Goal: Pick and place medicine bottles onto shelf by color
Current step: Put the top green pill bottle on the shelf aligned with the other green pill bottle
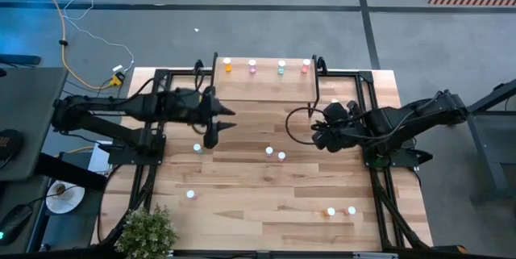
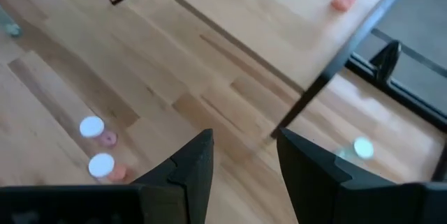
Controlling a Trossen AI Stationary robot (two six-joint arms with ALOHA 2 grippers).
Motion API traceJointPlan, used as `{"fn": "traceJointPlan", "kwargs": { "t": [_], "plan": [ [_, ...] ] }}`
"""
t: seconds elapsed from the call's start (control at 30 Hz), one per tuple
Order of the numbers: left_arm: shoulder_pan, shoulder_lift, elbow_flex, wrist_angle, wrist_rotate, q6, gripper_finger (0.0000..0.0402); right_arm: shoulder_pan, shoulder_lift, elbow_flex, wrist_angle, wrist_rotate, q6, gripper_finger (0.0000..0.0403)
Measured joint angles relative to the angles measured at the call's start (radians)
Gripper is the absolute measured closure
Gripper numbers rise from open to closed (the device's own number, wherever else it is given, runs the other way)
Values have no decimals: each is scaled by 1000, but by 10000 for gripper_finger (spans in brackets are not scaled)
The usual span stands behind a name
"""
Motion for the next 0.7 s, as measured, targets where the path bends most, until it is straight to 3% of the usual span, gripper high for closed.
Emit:
{"fn": "traceJointPlan", "kwargs": {
  "t": [0.43, 0.7],
  "plan": [
    [-220, -98, -145, 77, -38, -112, 236, 166, 0, 0, -307, 59, 424, 253],
    [-349, -98, -146, 75, -102, -115, 236, 167, -1, -1, -426, 75, 560, 253]
  ]
}}
